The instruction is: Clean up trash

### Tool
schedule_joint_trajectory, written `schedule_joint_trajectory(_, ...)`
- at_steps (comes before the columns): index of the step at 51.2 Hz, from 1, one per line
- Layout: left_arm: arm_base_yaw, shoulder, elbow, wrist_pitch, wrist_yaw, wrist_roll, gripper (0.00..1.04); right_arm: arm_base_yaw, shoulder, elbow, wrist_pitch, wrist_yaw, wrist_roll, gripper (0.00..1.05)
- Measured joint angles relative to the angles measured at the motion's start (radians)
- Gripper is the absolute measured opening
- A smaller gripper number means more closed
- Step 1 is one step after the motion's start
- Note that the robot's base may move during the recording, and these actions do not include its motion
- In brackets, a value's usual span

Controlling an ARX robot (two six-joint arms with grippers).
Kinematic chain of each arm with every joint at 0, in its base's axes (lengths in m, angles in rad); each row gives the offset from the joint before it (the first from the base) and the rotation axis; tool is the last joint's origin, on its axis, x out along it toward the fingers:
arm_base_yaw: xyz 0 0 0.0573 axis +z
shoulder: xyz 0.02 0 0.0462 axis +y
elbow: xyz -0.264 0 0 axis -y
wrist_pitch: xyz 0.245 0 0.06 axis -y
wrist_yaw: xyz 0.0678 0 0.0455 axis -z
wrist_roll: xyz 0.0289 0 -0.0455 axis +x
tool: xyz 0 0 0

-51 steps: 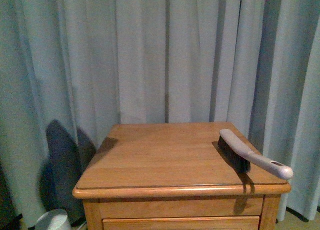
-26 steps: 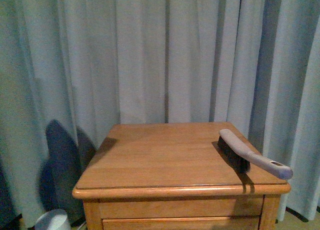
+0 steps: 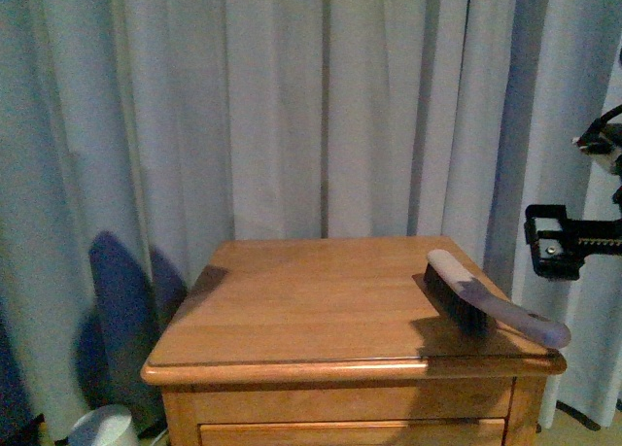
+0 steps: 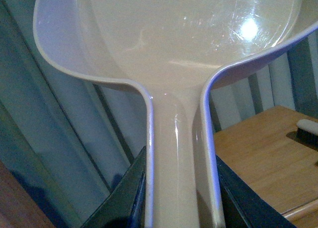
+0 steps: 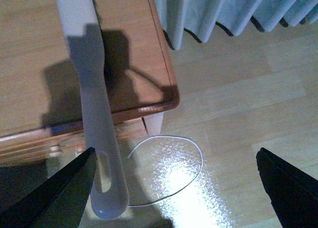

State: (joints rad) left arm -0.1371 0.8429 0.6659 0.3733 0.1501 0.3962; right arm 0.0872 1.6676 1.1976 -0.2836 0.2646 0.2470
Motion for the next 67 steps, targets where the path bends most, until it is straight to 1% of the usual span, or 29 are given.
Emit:
schedule_joint_trajectory(18, 0.0, 0.0, 0.0, 0.0, 0.0, 0.0, 0.28, 0.047, 0.155, 0.074, 0.054, -0.005, 0.017, 0.97)
schedule_joint_trajectory(44, 0.0, 0.0, 0.0, 0.0, 0.0, 0.0, 0.28, 0.062, 0.281, 0.088, 0.107, -0.003, 0.023, 0.97)
schedule_joint_trajectory(46, 0.0, 0.0, 0.0, 0.0, 0.0, 0.0, 0.28, 0.062, 0.284, 0.089, 0.113, -0.003, 0.022, 0.89)
schedule_joint_trajectory(51, 0.0, 0.0, 0.0, 0.0, 0.0, 0.0, 0.28, 0.063, 0.285, 0.089, 0.118, -0.005, 0.022, 0.78)
schedule_joint_trajectory(53, 0.0, 0.0, 0.0, 0.0, 0.0, 0.0, 0.28, 0.064, 0.285, 0.09, 0.122, -0.005, 0.019, 0.71)
schedule_joint_trajectory(61, 0.0, 0.0, 0.0, 0.0, 0.0, 0.0, 0.28, 0.066, 0.285, 0.09, 0.137, -0.016, 0.012, 0.51)
schedule_joint_trajectory(64, 0.0, 0.0, 0.0, 0.0, 0.0, 0.0, 0.28, 0.066, 0.285, 0.09, 0.146, -0.023, 0.007, 0.4)
schedule_joint_trajectory(67, 0.0, 0.0, 0.0, 0.0, 0.0, 0.0, 0.28, 0.066, 0.283, 0.089, 0.157, -0.029, -0.007, 0.27)
